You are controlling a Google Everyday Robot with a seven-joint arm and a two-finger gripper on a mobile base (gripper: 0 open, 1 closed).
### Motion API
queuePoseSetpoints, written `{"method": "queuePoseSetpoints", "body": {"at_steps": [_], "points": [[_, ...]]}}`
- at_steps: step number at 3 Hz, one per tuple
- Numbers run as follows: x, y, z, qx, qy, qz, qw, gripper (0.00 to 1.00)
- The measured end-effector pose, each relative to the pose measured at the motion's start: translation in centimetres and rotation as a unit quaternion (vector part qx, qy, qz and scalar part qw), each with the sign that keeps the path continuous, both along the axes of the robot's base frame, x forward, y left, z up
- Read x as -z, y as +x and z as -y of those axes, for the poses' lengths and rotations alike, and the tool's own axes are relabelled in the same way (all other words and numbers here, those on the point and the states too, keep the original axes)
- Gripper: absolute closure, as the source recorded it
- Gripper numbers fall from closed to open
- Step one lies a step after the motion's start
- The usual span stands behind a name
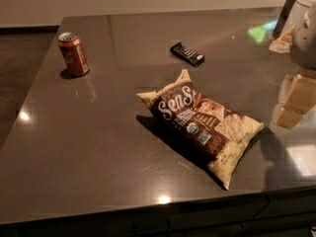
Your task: Move brown chip bag near rxbar chocolate
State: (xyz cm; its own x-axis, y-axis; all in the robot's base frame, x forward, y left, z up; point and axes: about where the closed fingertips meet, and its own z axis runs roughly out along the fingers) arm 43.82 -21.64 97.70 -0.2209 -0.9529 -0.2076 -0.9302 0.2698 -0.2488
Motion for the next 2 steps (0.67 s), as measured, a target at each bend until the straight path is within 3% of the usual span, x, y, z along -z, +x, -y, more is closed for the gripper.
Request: {"method": "queuePoseSetpoints", "body": {"at_steps": [2], "points": [[0.96,0.31,-0.73,0.014,0.005,-0.006,0.9999,0.0]]}}
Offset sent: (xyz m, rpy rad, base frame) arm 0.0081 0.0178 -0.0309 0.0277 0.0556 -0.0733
